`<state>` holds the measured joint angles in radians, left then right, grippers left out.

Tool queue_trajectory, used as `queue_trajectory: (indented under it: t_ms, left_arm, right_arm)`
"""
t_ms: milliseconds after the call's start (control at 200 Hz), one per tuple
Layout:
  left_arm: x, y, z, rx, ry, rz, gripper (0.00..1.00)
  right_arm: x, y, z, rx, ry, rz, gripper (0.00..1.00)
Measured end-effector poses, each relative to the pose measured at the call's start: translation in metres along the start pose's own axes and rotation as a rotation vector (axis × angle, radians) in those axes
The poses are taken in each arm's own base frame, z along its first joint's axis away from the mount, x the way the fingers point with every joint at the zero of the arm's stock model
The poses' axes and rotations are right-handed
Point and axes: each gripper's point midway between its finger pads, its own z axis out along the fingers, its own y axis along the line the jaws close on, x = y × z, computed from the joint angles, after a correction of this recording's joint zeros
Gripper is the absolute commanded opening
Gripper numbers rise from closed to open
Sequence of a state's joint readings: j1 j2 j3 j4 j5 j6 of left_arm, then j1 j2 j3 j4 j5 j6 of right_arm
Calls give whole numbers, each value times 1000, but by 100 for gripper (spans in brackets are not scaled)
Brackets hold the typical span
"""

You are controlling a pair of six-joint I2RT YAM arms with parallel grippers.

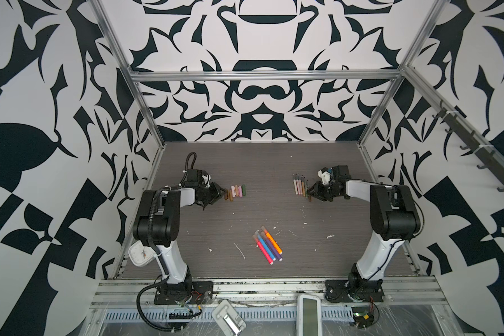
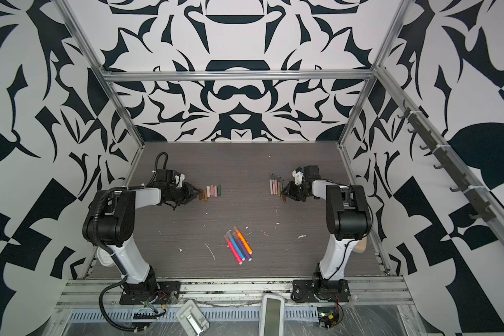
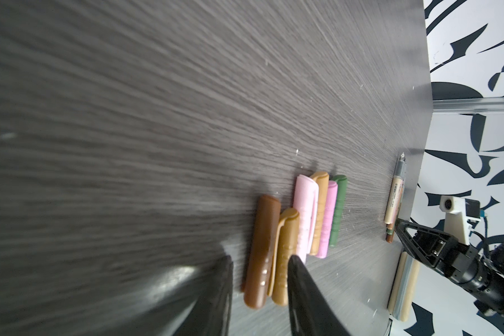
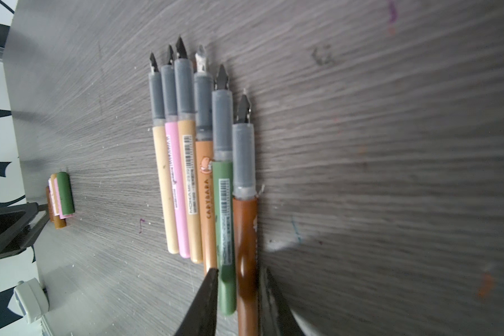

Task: Open the pen caps
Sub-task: 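Lower the brown pen beside the uncapped pens and open the right gripper, then move the right gripper back to the felt markers while the left approaches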

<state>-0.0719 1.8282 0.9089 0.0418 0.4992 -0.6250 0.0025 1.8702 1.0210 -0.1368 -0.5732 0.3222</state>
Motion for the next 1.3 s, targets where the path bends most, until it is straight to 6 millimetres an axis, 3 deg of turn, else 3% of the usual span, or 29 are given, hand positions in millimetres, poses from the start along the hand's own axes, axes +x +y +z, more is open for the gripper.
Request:
queue_trajectory:
  t_ms: [380,595,730,900,965,1030,1230,1300]
  left_arm:
    - [0,-2,1,11,7,0,35]
    - [0,-2,1,12,7,1,35]
    - [0,-2,1,13,5,1,35]
    - [-4,3,-2,29,-18,-8,36]
    - [-4,7,-7,41,-38,-23,36]
    - [-4,13,-13,52,-59,-43,36]
    - [-4,26,-27,78,-110,-88,36]
    - [-3,28,-29,80,-120,-93,36]
  right_arm:
    - [-1,2,2,-21,-1,4,28]
    - [-5,-2,-4,32,-26,-7,38]
    - [-2,3,-29,79,-68,-30,42]
    - [6,28,-74,59,-149,-87,40]
    - [22,34,-85,44,-167,-101,40]
    - [51,38,-90,37,-158,-113,40]
    - [189,80,-76,-49,-31,-277,39]
    - [225,87,-77,-91,-18,-319,38]
